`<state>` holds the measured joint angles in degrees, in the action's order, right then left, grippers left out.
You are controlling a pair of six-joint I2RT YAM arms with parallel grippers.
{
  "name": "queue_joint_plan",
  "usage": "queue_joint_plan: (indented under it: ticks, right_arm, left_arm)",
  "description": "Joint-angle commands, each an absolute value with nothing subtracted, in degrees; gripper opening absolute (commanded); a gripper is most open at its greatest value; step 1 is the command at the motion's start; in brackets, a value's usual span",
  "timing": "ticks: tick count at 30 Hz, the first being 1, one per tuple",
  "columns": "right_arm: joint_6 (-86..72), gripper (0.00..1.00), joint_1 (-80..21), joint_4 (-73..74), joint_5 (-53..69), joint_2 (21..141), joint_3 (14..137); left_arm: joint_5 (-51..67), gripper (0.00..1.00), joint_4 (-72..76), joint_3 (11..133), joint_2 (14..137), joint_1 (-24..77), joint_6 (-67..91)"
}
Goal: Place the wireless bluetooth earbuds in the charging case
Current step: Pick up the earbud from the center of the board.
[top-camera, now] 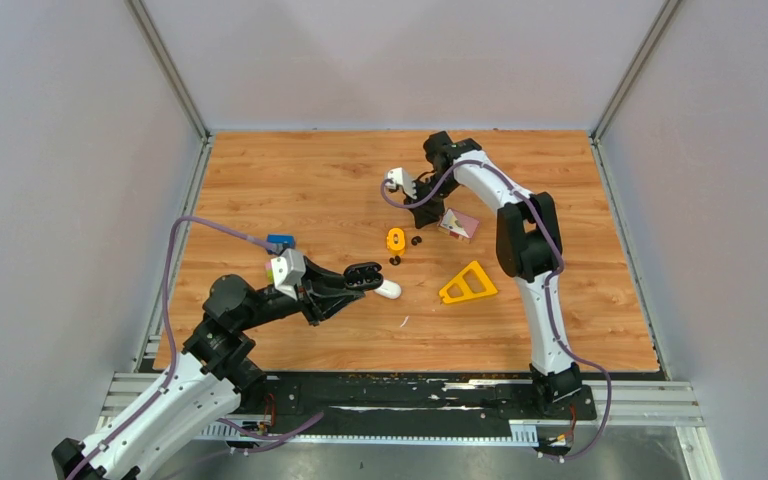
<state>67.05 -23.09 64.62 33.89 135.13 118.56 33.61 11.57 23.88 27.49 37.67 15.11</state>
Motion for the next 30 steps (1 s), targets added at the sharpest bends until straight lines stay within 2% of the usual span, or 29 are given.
queue_joint_plan:
  ticks: [1,30]
  right_arm:
    - [66.8,0.22,-23.09,65.67,36.2,135.44,120.24]
    - [65.69,0.28,-23.11,66.94,38.04,137.94,119.89]
  left_arm:
    - [34.19,0.0,13.71,23.38,26.97,37.18,15.64]
    - [34.88,0.0,13.67,23.48,27.67,37.18,15.27]
